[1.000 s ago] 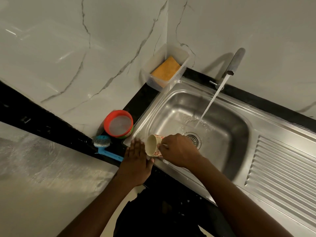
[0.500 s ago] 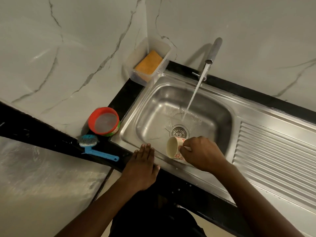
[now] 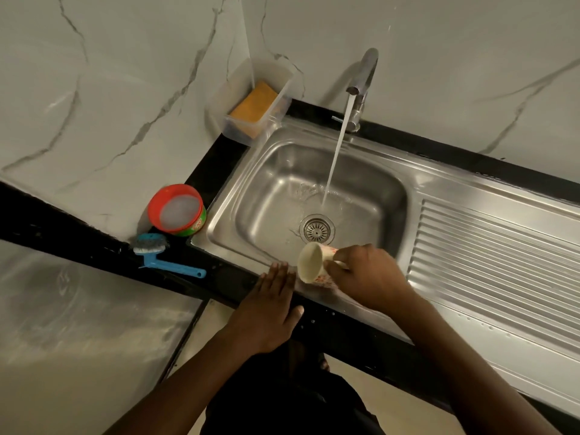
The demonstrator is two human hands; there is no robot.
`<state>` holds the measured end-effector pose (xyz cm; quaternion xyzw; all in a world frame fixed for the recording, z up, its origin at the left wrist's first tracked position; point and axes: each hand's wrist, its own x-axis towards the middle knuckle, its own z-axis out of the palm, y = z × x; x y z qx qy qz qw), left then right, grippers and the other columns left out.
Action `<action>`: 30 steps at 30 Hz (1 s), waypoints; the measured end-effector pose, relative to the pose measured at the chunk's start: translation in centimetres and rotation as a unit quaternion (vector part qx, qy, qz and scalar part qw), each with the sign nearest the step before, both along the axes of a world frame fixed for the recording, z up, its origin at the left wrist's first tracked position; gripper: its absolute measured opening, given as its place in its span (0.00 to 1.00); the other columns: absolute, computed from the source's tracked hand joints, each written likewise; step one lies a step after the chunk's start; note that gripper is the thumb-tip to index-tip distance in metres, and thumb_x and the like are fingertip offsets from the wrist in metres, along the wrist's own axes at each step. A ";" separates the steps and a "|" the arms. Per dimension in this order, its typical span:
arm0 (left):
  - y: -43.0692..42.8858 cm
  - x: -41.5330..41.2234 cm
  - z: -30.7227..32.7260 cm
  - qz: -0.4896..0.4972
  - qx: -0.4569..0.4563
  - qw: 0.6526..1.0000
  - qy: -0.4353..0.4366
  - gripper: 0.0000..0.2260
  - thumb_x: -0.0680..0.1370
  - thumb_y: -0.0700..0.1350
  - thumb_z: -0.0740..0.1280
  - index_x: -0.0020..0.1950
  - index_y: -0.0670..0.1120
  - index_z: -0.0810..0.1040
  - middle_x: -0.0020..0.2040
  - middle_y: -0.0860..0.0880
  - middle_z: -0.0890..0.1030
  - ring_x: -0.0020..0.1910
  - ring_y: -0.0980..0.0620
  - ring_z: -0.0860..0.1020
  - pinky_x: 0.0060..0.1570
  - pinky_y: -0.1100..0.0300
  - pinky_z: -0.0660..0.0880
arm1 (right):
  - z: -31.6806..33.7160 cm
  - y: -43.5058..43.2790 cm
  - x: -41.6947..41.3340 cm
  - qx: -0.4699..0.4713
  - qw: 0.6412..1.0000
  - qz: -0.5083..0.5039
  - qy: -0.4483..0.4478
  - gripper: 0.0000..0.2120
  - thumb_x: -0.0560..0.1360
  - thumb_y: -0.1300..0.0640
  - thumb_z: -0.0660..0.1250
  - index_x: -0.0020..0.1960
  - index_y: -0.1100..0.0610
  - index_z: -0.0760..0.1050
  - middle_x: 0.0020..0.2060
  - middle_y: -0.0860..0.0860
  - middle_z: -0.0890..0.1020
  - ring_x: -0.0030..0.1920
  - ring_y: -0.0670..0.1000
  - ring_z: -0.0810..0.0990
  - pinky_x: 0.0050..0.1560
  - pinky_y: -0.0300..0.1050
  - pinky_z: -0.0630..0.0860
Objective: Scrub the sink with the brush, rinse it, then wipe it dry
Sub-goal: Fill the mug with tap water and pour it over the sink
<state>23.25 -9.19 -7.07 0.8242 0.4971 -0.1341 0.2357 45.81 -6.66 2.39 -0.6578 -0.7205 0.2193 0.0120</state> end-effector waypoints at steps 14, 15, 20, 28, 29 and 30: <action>0.6 -0.8 -0.1 0.155 0.056 0.985 0.059 0.37 0.85 0.63 0.48 0.84 0.41 0.44 0.84 0.38 0.43 0.84 0.40 0.43 0.82 0.45 0.42 | 1.3 -3.4 4.0 0.017 0.997 -0.070 -0.037 0.17 0.80 0.41 0.62 0.50 0.50 0.84 0.43 0.55 0.85 0.44 0.59 0.83 0.41 0.47 0.74; 0.8 -0.9 -0.2 0.167 0.060 0.982 0.066 0.37 0.84 0.63 0.48 0.84 0.40 0.44 0.84 0.38 0.44 0.84 0.39 0.43 0.82 0.45 0.43 | 1.3 -3.0 2.6 0.024 0.998 -0.054 -0.035 0.18 0.80 0.41 0.61 0.50 0.50 0.84 0.44 0.55 0.85 0.45 0.60 0.83 0.42 0.47 0.74; 1.3 -1.0 -0.4 0.214 0.076 0.970 0.086 0.39 0.83 0.64 0.47 0.83 0.36 0.46 0.83 0.33 0.47 0.83 0.35 0.46 0.81 0.42 0.45 | 0.4 0.2 -4.8 0.073 0.997 0.025 -0.013 0.19 0.81 0.41 0.60 0.50 0.53 0.84 0.45 0.56 0.84 0.46 0.59 0.83 0.40 0.46 0.69; 0.8 -1.0 -1.2 0.135 0.058 0.989 0.018 0.40 0.80 0.66 0.43 0.84 0.41 0.47 0.84 0.36 0.48 0.83 0.38 0.43 0.82 0.43 0.45 | -0.2 0.9 -4.2 0.035 0.998 0.037 0.039 0.19 0.80 0.40 0.61 0.52 0.53 0.84 0.45 0.54 0.85 0.45 0.58 0.83 0.41 0.46 0.74; 0.7 -0.6 -1.0 0.118 0.059 0.991 0.016 0.39 0.81 0.66 0.43 0.84 0.42 0.48 0.84 0.37 0.48 0.84 0.39 0.43 0.82 0.43 0.45 | 0.0 0.5 -2.7 0.012 0.998 0.025 0.057 0.20 0.80 0.40 0.61 0.52 0.52 0.84 0.45 0.54 0.85 0.46 0.57 0.83 0.42 0.47 0.75; 0.5 -0.1 -0.8 0.095 0.059 0.994 0.017 0.37 0.82 0.65 0.44 0.85 0.43 0.49 0.84 0.38 0.48 0.84 0.40 0.43 0.82 0.44 0.45 | 0.2 0.0 -1.0 -0.010 0.997 0.014 0.080 0.20 0.80 0.40 0.61 0.50 0.53 0.84 0.44 0.53 0.85 0.45 0.57 0.84 0.43 0.48 0.78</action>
